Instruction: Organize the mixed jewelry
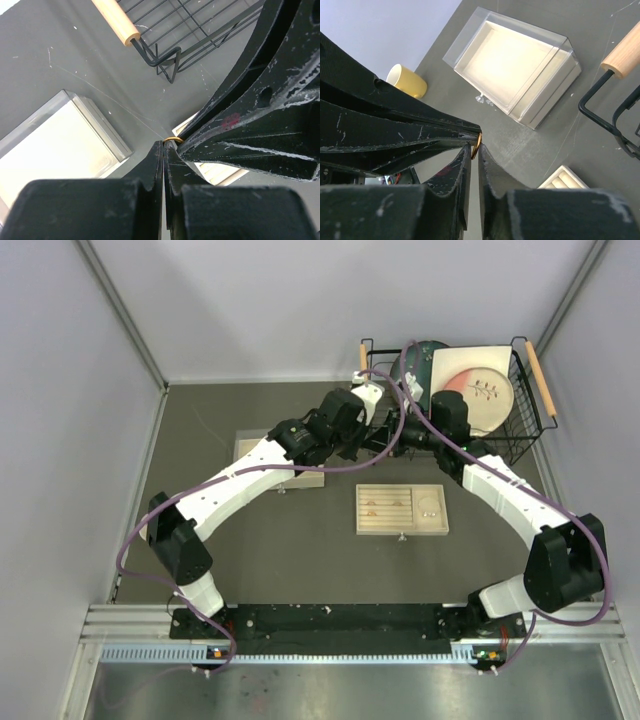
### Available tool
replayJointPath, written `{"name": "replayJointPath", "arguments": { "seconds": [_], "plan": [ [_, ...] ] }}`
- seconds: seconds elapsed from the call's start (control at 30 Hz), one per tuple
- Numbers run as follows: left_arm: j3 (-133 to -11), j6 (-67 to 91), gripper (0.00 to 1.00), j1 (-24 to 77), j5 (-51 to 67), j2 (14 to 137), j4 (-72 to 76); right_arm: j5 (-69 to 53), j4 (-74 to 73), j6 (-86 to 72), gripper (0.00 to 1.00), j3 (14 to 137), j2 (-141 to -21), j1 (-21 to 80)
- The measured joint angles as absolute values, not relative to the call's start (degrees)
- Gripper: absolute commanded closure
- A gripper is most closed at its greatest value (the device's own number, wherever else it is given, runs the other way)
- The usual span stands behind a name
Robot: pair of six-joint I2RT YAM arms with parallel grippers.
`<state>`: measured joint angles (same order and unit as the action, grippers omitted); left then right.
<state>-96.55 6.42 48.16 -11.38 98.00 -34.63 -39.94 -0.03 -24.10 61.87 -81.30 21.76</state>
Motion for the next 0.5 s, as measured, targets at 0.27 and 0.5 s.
{"name": "replayJointPath", "arguments": {
  "seconds": [0.27, 0.5],
  "plan": [
    [-96.6, 6.7, 0.94, 48.1, -11.3, 98.0, -34.6, -38.9, -0.7, -23.8, 1.0, 61.9, -81.3, 21.8],
    [-96.6, 7.2, 0.59, 45.9, -5.8, 97.8, -34.6, -37.4, -2.8, -21.4, 1.0, 61.9, -81.3, 21.8]
  ]
}}
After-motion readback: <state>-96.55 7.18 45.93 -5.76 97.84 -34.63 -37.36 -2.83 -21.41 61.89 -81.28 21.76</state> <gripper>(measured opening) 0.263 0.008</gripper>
